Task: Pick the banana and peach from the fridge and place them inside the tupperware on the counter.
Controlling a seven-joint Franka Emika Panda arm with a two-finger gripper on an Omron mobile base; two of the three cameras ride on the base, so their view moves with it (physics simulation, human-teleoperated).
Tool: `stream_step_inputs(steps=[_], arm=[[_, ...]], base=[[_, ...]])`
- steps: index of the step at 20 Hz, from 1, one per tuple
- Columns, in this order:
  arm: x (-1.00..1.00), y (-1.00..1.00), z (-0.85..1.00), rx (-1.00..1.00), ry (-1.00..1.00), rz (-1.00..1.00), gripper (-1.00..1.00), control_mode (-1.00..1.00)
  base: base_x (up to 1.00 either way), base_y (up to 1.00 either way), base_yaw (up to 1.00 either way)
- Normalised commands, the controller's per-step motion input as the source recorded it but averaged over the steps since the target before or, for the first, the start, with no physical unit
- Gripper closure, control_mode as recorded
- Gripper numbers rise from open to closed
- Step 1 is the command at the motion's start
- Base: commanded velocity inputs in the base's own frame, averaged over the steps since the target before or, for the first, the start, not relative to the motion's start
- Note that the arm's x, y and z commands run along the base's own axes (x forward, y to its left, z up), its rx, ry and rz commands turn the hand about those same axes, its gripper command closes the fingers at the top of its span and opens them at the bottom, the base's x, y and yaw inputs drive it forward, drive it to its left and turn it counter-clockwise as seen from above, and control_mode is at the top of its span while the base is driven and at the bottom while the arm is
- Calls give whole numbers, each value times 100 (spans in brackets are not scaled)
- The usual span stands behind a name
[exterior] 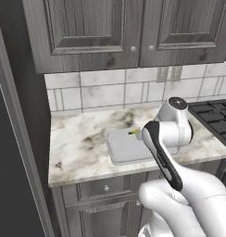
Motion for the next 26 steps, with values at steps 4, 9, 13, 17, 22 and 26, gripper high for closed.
stream_step_inputs(steps=[4,9,13,17,22,26], arm=[[26,0,-21,-5,0,0,100,-100],[21,-7,-6,0,5,0,100,-100],[27,-3,-11,0,5,0,100,-100],[31,0,-20,0,4,0,100,-100],[30,0,-27,0,3,0,100,-100],[30,0,-30,0,0,0,100,-100]], base=[[0,0,0],[0,0,0],[0,0,0],[0,0,0],[0,0,0],[0,0,0]])
